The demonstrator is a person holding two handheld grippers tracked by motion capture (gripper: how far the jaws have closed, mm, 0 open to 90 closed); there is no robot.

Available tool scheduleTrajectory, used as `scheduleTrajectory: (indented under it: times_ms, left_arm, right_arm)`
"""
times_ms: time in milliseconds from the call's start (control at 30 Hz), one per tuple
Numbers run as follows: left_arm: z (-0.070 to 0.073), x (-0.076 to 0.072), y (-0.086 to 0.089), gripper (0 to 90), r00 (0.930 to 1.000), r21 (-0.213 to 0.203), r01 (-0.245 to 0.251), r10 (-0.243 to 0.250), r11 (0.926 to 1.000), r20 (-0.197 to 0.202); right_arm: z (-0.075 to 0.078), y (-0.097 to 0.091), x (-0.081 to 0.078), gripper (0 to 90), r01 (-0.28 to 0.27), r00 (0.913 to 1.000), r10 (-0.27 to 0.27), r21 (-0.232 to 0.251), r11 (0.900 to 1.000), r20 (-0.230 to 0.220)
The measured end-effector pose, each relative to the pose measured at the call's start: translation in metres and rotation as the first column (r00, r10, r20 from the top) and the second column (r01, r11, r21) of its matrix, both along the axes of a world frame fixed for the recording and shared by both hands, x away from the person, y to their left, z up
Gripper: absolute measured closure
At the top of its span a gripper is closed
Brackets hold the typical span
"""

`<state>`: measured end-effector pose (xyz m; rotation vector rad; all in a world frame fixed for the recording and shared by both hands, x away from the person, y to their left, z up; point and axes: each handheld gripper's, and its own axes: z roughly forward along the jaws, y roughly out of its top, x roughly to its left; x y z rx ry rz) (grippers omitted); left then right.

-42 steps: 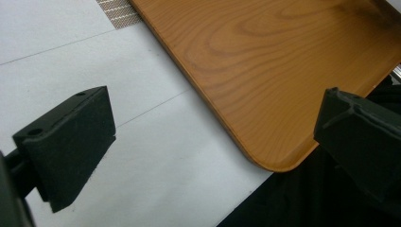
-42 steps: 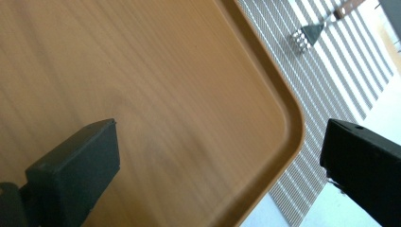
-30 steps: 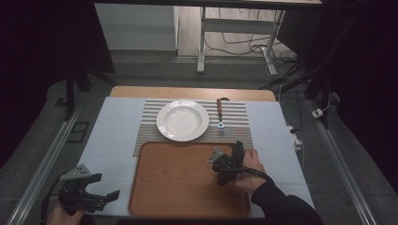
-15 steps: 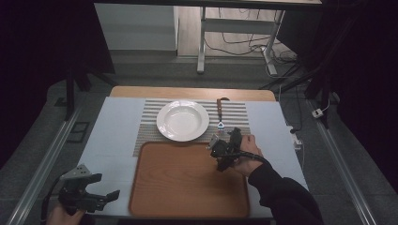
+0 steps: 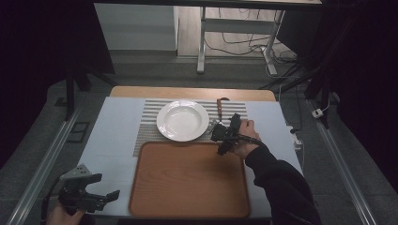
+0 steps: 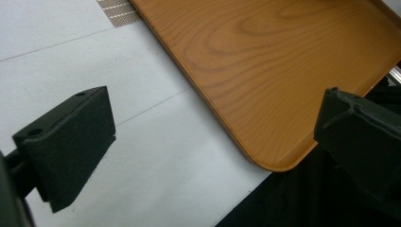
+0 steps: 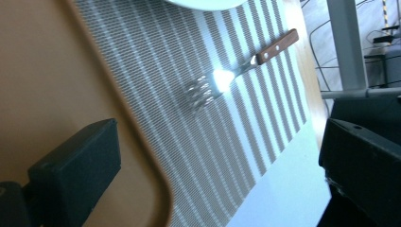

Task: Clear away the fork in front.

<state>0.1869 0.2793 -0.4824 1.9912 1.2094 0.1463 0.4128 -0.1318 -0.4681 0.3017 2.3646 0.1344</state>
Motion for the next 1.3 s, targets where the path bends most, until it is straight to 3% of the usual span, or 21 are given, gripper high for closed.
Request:
scheduleTrajectory:
  times_ms: [100,133,167,433,467,500,567,600,633,733,767,800,867,933,967,1100,1167,1200,1233,1267,1300]
  left_arm:
    - [0.0,0.0,0.0,0.0,1.0,0.0,0.001,-0.001,1.0,0.0]
    - [0.0,0.0,0.0,0.0,1.0,0.0,0.001,-0.001,1.0,0.0]
    - [0.0,0.0,0.0,0.0,1.0,-0.001,0.001,-0.001,1.0,0.0]
    - [0.0,-0.001,0.001,0.0,1.0,-0.008,-0.002,0.001,1.0,-0.002]
    - [0.0,-0.001,0.001,0.0,1.0,-0.008,-0.002,0.001,1.0,-0.002]
    - [0.0,-0.001,0.001,0.0,1.0,-0.008,-0.001,0.001,1.0,-0.002]
    - [0.0,-0.001,0.001,0.0,1.0,-0.008,-0.001,0.001,1.0,-0.002]
    - [0.0,-0.001,0.001,0.0,1.0,-0.008,0.0,0.0,1.0,-0.002]
    - [0.0,-0.001,0.001,0.0,1.0,-0.007,0.0,0.0,1.0,-0.002]
    - [0.0,-0.001,0.001,0.0,1.0,-0.008,-0.001,0.001,1.0,-0.002]
    - [0.0,-0.001,0.001,0.0,1.0,-0.008,-0.001,0.001,1.0,-0.002]
    - [0.0,-0.001,0.001,0.0,1.0,-0.008,-0.001,0.001,1.0,-0.002]
    - [0.0,-0.001,0.001,0.0,1.0,-0.007,-0.001,0.001,1.0,-0.003]
    - [0.0,-0.001,0.001,0.0,1.0,-0.007,-0.001,0.001,1.0,-0.003]
    - [0.0,-0.001,0.001,0.0,1.0,-0.007,0.0,0.0,1.0,-0.002]
    - [0.0,-0.001,0.001,0.0,1.0,-0.004,0.0,0.0,1.0,-0.001]
    - [0.0,-0.001,0.001,0.0,1.0,-0.006,0.0,0.0,1.0,-0.002]
    - [0.0,-0.001,0.001,0.0,1.0,-0.007,0.0,0.0,1.0,-0.002]
    - [0.0,-0.001,0.001,0.0,1.0,-0.006,0.0,0.0,1.0,-0.002]
    - [0.0,-0.001,0.001,0.0,1.0,-0.005,0.001,-0.001,1.0,-0.001]
    - [0.0,-0.001,0.001,0.0,1.0,-0.006,0.0,0.0,1.0,-0.002]
  right_arm:
    - [-0.002,0.003,0.008,0.7,-0.005,0.9999,0.005,-0.029,0.9996,0.012]
    - [-0.003,0.004,0.012,0.9,-0.018,0.9998,0.018,-0.022,0.9996,-0.011]
    - [-0.005,0.005,0.014,1.2,-0.015,0.9997,0.016,-0.039,0.9991,0.019]
    - [-0.025,0.012,0.031,6.0,-0.016,0.9994,0.02,-0.116,0.9931,0.029]
    - [-0.027,0.012,0.034,7.0,-0.035,0.9992,0.037,-0.117,0.9925,0.013]
    - [-0.03,0.013,0.034,8.1,-0.028,0.9987,0.034,-0.142,0.9894,0.037]
    - [-0.034,0.014,0.035,10.5,-0.022,0.9988,0.028,-0.159,0.9871,0.041]
    - [-0.037,0.012,0.037,12.5,-0.047,0.9986,0.05,-0.147,0.9881,0.017]
    - [-0.038,0.013,0.037,14.5,-0.042,0.9972,0.053,-0.177,0.9833,0.053]
    - [-0.045,0.013,0.037,23.5,-0.047,0.996,0.061,-0.187,0.9813,0.066]
    - [-0.048,0.012,0.039,27.9,-0.082,0.9933,0.095,-0.18,0.9804,0.067]
    - [-0.05,0.012,0.038,31.4,-0.082,0.9929,0.097,-0.186,0.9792,0.07]
    - [-0.051,0.013,0.037,37.6,-0.082,0.9906,0.104,-0.222,0.9716,0.089]
    - [-0.055,0.013,0.037,44.1,-0.097,0.9867,0.122,-0.213,0.9723,0.107]
    - [-0.056,0.014,0.035,48.0,-0.093,0.9864,0.122,-0.233,0.9679,0.111]
    - [-0.065,0.016,0.032,65.7,-0.111,0.9815,0.145,-0.242,0.9639,0.126]
    - [-0.071,0.017,0.029,73.6,-0.105,0.9705,0.155,-0.254,0.9614,0.185]
    - [-0.073,0.017,0.028,78.5,-0.106,0.9714,0.157,-0.265,0.9585,0.178]
    - [-0.071,0.017,0.029,84.1,-0.12,0.9859,0.146,-0.265,0.9568,0.081]
    - [-0.073,0.017,0.027,87.8,-0.123,0.9737,0.171,-0.284,0.951,0.15]
    - [-0.074,0.017,0.025,88.3,-0.116,0.9719,0.168,-0.284,0.9518,0.165]
